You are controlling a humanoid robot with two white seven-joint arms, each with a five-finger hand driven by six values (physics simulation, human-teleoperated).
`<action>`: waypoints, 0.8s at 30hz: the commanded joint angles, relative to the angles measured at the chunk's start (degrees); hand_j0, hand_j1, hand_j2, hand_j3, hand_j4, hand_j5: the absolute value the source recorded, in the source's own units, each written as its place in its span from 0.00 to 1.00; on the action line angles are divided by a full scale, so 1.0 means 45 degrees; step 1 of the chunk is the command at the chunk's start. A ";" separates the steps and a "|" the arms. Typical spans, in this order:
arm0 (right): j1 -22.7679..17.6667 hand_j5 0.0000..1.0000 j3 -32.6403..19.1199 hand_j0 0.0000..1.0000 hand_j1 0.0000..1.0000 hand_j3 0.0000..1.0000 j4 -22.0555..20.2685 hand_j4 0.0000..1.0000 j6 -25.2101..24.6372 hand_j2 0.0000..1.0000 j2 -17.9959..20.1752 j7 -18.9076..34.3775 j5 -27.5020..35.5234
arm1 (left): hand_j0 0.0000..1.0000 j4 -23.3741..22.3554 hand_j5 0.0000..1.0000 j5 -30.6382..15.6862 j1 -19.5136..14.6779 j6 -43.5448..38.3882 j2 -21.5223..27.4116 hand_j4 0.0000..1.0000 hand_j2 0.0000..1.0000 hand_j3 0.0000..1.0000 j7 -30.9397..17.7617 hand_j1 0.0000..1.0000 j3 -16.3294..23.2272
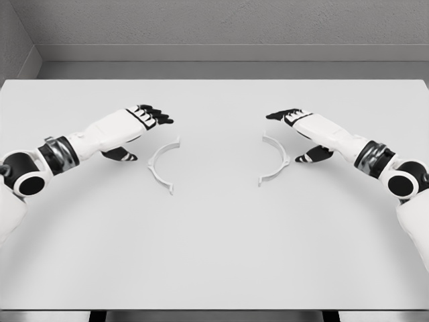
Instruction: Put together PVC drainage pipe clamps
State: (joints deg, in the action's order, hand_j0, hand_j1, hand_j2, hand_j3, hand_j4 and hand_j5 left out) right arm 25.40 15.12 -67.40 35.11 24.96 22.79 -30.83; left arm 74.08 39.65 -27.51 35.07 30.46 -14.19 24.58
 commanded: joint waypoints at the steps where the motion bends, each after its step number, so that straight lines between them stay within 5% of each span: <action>1: 0.0000 1.00 0.0000 1.00 1.00 1.00 0.0074 1.00 -0.0025 1.00 0.0001 -0.0006 0.0093 | 1.00 -0.0250 1.00 -0.0081 0.0000 -0.0015 -0.0167 1.00 1.00 1.00 -0.0011 1.00 0.0027; 24: 0.0059 1.00 0.0137 1.00 1.00 1.00 0.0113 1.00 -0.0025 1.00 -0.0350 0.0013 0.0073 | 1.00 -0.0407 1.00 0.0192 0.0000 -0.0015 -0.0812 1.00 1.00 1.00 -0.0246 1.00 0.0105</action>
State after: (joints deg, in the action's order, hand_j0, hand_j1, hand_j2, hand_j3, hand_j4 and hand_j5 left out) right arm 25.66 15.70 -66.94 35.11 23.60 22.88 -30.93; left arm 72.23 40.90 -27.51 35.07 26.85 -15.29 25.08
